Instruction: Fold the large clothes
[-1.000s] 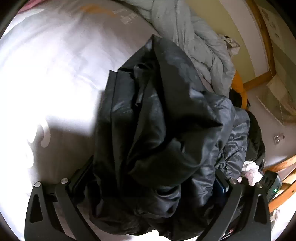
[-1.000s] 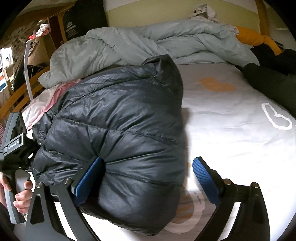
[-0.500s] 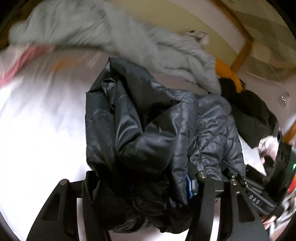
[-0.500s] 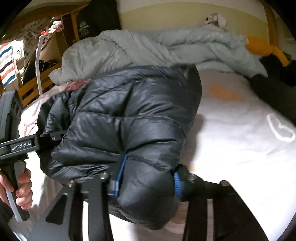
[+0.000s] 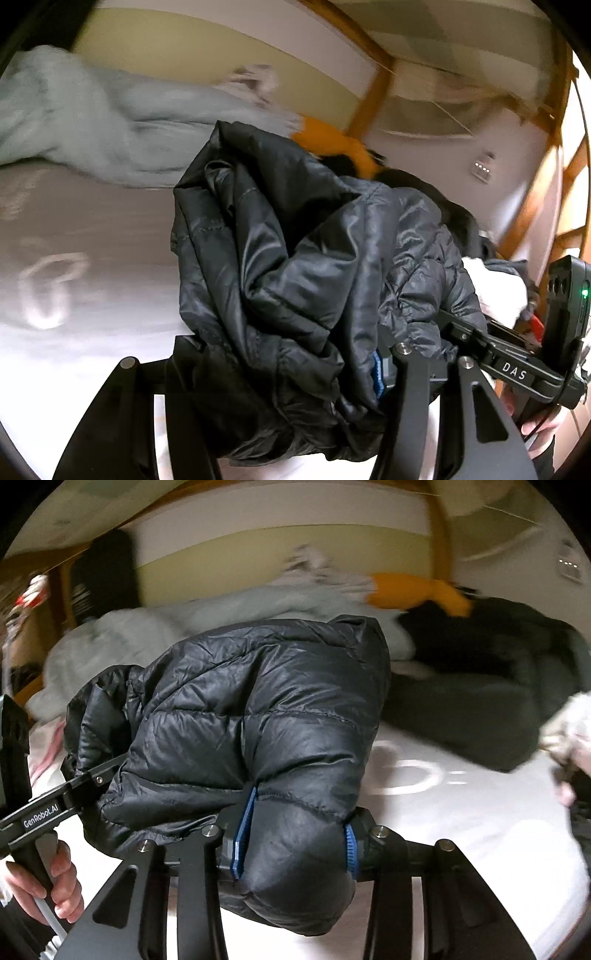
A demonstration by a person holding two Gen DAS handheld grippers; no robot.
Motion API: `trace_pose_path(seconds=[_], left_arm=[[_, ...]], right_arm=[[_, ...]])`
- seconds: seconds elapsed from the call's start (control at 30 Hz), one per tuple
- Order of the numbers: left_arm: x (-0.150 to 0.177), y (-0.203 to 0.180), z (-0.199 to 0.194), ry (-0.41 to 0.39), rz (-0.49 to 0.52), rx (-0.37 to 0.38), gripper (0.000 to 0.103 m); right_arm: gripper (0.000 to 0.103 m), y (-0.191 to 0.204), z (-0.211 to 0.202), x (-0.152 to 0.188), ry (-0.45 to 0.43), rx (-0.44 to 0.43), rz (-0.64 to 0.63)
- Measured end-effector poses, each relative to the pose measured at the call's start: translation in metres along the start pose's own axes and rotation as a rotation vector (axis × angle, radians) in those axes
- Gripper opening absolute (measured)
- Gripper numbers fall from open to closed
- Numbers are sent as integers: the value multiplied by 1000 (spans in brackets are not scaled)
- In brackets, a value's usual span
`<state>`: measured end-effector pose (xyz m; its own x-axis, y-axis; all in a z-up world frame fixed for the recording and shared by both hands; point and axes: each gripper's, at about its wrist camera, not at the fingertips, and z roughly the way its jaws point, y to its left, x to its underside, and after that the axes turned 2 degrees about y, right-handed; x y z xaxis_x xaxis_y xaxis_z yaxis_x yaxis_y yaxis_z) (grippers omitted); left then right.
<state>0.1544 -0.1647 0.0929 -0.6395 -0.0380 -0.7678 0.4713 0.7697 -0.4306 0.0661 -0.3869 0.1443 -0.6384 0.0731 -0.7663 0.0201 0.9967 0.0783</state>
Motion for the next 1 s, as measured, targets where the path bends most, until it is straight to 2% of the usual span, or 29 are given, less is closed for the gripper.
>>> trace_pose_path(seconds=[0.13,0.27,0.4,0.47,0.53,0.63,0.7,0.83,0.87,0.93,1.0], left_arm=[[-4,-51,61,30,44,74,56],[-2,-91,114,61,102,109,57],[10,-108,160,118,97,122,60],[19,-108,183,175,78,97,63],[29,-106,199,213,98,-11,77],[30,-114,191,149,180,-142,94],[27,-118,179,110,228,-208,97],[23,-122,144,33,263,-191,98],[22,-124,132,-4,270,-192,100],[21,-123,109,-78,275,-203,103],[21,-117,82,-141,270,-203,103]], right_arm=[[43,-68,-4,-7,-6,115,56],[43,-132,1,-4,7,198,123],[43,-181,16,7,41,245,206],[44,-197,24,10,76,266,229],[47,-202,39,17,131,306,225],[52,-194,50,24,135,339,153],[59,-182,49,26,115,364,112],[69,-183,39,28,53,338,164],[75,-185,36,28,35,333,181],[87,-185,23,28,-30,316,235],[89,-182,8,29,-108,301,269]])
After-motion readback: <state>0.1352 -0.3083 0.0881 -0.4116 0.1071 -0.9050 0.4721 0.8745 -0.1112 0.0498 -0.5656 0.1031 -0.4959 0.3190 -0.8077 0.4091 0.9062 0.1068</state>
